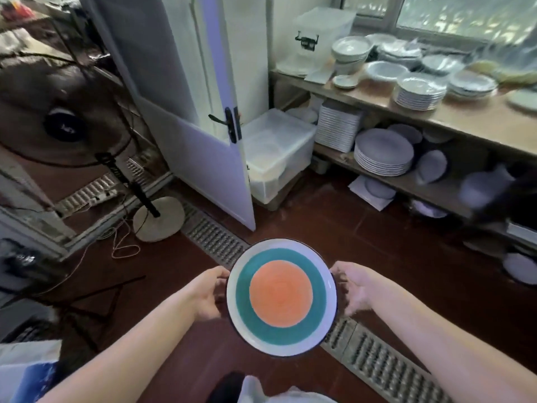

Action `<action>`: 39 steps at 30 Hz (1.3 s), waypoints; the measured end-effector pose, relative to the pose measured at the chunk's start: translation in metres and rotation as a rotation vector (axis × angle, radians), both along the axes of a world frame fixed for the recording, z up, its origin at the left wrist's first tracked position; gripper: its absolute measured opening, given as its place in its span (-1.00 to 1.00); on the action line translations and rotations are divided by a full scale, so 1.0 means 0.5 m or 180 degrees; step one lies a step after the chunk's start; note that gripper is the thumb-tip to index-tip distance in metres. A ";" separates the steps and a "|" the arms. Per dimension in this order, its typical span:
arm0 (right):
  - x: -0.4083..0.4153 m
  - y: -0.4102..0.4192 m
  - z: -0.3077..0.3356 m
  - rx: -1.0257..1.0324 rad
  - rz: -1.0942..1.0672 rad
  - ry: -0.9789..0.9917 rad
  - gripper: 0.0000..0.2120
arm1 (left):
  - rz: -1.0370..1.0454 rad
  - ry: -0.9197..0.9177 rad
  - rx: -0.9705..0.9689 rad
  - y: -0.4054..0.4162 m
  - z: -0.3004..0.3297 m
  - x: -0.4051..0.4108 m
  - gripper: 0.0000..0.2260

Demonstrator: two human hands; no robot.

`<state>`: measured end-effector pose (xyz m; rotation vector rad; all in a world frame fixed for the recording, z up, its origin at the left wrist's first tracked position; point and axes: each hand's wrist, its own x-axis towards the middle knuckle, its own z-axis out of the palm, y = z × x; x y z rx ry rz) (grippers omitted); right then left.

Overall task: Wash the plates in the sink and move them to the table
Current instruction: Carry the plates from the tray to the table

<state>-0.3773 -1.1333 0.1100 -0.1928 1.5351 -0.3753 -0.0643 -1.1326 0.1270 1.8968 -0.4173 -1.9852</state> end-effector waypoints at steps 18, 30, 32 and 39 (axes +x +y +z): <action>-0.430 -0.371 -0.011 0.0004 -0.1640 0.0041 -0.83 | -0.1660 0.0110 0.0115 -0.687 -0.018 -0.504 -0.84; -0.882 -0.603 -0.029 0.0051 -0.2435 -0.0235 -0.83 | -0.1904 -0.0014 0.0138 -0.996 -0.047 -1.015 -0.87; -0.974 -0.643 -0.018 0.0040 -0.2426 -0.0200 -0.77 | -0.1908 -0.0016 0.0145 -1.035 -0.039 -1.107 -0.89; -1.277 -0.775 0.007 -0.0046 -0.2427 -0.0011 -0.87 | -0.1921 0.0055 0.0112 -1.172 -0.015 -1.419 -0.85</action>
